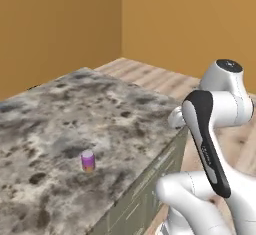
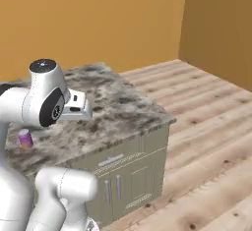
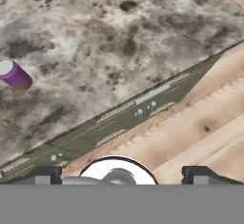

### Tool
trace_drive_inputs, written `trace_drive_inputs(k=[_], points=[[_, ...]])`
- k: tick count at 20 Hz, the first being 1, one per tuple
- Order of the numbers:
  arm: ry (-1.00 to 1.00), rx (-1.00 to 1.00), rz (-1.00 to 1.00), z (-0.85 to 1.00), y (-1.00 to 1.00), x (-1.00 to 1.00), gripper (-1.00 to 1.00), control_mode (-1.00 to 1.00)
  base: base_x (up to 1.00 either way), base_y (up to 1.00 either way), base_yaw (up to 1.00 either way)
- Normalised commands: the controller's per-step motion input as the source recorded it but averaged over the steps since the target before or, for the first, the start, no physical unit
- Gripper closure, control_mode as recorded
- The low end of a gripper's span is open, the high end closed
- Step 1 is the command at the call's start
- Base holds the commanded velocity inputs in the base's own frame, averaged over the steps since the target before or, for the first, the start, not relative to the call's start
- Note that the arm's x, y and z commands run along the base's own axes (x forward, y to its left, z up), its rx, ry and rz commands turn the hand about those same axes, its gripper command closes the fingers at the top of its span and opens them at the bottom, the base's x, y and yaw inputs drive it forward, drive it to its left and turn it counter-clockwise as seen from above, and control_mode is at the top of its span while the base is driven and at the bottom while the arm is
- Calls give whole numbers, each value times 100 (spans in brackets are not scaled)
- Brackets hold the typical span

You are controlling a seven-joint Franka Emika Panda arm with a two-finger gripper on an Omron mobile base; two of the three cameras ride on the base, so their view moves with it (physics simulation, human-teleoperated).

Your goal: Move the drinks to the dining counter.

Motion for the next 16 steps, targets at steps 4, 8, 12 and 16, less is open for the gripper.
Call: trace_drive_inputs(k=[4,8,12,16], points=[[0,0,0,0,0,0,-100,100,0,0,-100],[0,0,0,0,0,0,-100,100,0,0,-100],[0,0,0,0,0,0,-100,100,0,0,-100],[0,0,0,0,0,0,-100,100,0,2,-100]])
